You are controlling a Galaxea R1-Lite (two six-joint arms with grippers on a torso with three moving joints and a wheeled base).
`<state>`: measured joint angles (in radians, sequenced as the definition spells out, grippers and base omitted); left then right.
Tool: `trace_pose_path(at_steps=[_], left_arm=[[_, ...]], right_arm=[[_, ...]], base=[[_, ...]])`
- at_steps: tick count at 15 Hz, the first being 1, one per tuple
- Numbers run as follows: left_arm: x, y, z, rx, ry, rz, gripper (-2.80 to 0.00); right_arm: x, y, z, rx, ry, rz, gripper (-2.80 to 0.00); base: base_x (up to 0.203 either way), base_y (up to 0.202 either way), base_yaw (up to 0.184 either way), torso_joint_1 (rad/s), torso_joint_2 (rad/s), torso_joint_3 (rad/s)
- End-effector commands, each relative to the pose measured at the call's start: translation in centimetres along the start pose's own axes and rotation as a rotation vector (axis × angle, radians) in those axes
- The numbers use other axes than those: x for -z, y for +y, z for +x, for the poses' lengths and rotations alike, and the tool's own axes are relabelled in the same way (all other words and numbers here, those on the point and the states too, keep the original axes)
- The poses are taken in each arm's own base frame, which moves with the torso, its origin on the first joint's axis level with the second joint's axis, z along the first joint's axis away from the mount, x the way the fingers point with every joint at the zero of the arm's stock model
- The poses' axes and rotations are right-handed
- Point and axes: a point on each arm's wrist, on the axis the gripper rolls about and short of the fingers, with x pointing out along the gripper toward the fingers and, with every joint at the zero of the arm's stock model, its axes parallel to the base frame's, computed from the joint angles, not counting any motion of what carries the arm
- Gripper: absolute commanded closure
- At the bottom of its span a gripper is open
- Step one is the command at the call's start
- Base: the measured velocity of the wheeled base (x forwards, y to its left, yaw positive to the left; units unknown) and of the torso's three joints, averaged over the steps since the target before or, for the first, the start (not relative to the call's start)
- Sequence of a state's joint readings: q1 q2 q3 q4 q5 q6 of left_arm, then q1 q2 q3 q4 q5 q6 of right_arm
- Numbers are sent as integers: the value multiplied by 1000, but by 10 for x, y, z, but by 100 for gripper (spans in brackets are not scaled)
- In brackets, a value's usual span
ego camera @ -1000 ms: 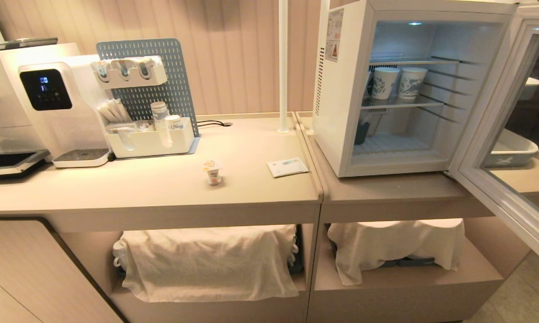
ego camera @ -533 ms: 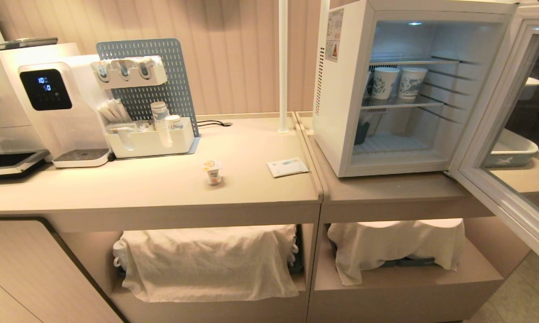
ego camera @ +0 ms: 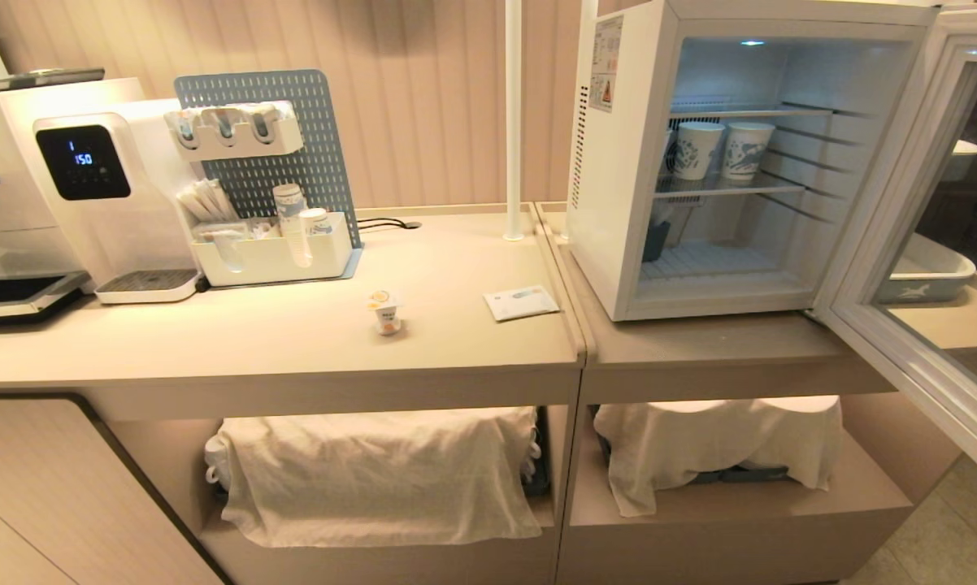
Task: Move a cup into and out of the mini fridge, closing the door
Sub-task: Open the freezer door
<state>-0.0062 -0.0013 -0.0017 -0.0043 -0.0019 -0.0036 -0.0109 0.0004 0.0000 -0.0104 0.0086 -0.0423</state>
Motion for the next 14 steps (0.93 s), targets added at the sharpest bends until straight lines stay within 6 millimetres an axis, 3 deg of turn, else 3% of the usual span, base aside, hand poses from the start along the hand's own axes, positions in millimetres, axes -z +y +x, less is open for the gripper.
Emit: trace_pose_path(at_steps=[1, 14], left_arm=[[0, 0, 0, 0, 1, -1, 0], [0, 0, 0, 0, 1, -1, 0]], right_arm=[[3, 0, 1, -1, 7, -1, 0], [3, 0, 1, -1, 7, -1, 0]], base=[[0, 0, 0, 0, 0, 0], [0, 0, 0, 0, 0, 0]])
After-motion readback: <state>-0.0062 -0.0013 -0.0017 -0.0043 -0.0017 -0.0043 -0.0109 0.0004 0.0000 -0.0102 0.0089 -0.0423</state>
